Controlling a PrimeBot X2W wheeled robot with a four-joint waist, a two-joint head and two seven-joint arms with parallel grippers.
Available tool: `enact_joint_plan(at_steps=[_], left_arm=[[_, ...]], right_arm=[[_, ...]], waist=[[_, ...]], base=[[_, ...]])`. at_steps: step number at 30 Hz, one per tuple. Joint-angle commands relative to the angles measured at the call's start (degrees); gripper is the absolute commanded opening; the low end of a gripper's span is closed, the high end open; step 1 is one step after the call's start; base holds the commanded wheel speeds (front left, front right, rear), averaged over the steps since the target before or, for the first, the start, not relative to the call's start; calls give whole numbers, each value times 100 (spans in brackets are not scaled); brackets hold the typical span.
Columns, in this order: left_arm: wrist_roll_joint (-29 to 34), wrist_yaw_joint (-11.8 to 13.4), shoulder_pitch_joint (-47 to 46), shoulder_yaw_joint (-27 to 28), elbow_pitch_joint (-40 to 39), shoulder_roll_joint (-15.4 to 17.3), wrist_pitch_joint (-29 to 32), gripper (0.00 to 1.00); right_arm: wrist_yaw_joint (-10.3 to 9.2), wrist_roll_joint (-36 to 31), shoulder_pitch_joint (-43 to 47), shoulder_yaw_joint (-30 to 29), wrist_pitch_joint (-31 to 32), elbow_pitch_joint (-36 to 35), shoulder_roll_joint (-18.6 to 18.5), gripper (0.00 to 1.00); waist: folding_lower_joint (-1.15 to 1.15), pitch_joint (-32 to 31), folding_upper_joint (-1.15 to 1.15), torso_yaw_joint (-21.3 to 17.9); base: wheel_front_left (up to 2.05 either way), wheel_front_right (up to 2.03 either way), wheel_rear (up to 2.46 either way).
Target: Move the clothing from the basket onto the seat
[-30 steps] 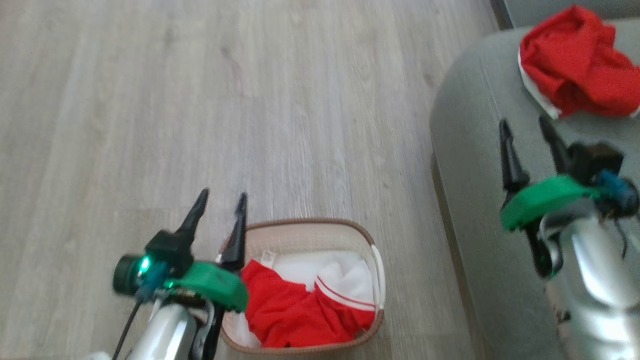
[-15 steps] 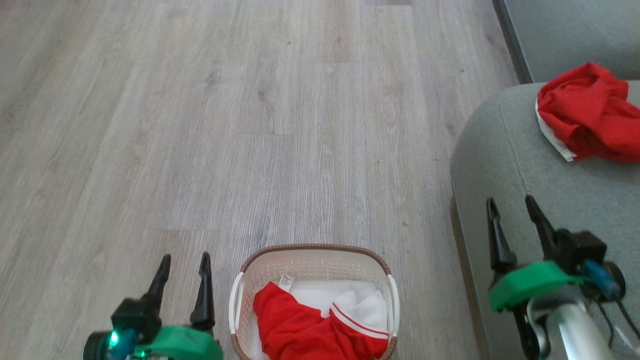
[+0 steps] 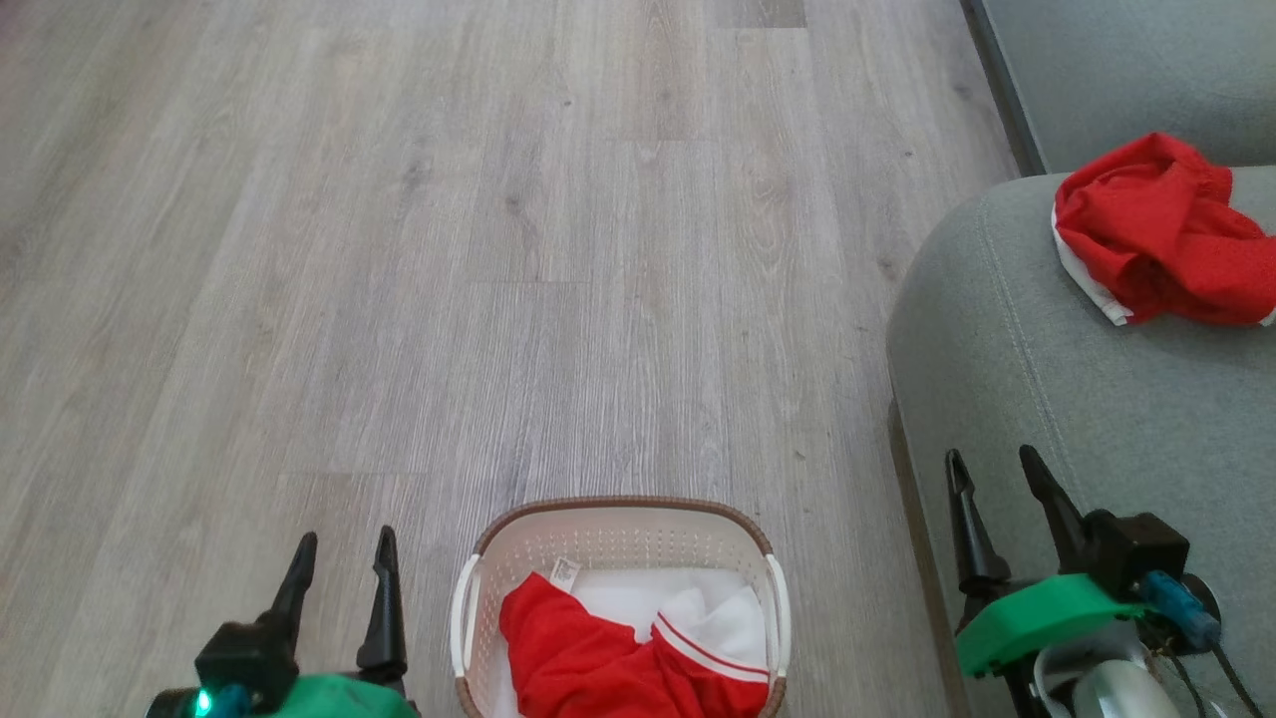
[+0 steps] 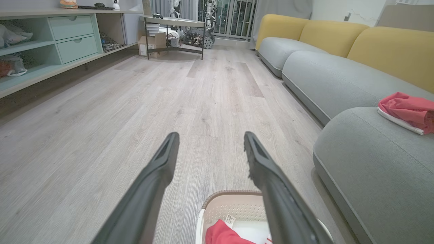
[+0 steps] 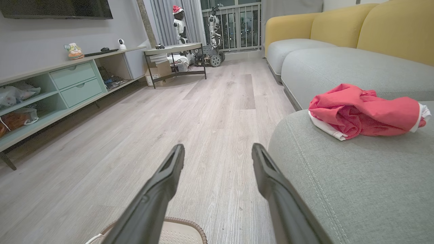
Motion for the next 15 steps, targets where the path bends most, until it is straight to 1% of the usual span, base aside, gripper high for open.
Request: enact_joint_plan(at_steps=[1, 10, 15], left_arm=[[46, -35, -199, 251, -162, -14, -55, 100], [136, -165, -237, 285, -55, -85, -56, 100], [220, -340, -406, 154, 217, -86, -56, 100]], right_arm=[[-1, 17, -184, 150, -38, -180, -4, 100], [-1, 30, -224, 114, -38, -212, -3, 100], [-1, -77, -289, 48, -38, -284, -3, 100]], waist=[[0, -1, 0, -19], [0, 93, 0, -64], [0, 339, 0, -89]], base=[[0, 0, 0], [0, 0, 0], [0, 0, 0]])
